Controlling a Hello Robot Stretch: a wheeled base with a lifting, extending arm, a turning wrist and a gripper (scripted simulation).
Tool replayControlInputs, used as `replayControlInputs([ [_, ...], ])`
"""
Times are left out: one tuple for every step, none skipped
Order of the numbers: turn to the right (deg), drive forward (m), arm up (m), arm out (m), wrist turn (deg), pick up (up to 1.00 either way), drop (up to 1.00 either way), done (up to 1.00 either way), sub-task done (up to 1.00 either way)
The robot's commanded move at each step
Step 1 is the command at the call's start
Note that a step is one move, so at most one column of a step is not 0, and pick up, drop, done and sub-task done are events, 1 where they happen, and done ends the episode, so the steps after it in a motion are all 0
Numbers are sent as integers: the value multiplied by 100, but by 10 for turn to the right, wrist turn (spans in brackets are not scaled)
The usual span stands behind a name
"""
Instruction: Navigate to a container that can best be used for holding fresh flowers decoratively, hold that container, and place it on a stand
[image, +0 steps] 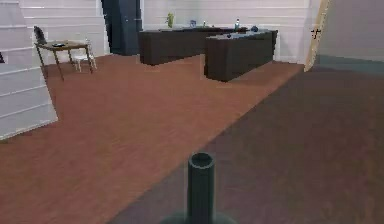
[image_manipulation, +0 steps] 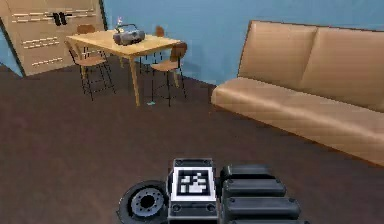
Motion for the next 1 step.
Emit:
replayControlInputs([
  [360, 0, 0, 0, 0, 0, 0, 0, 0],
])
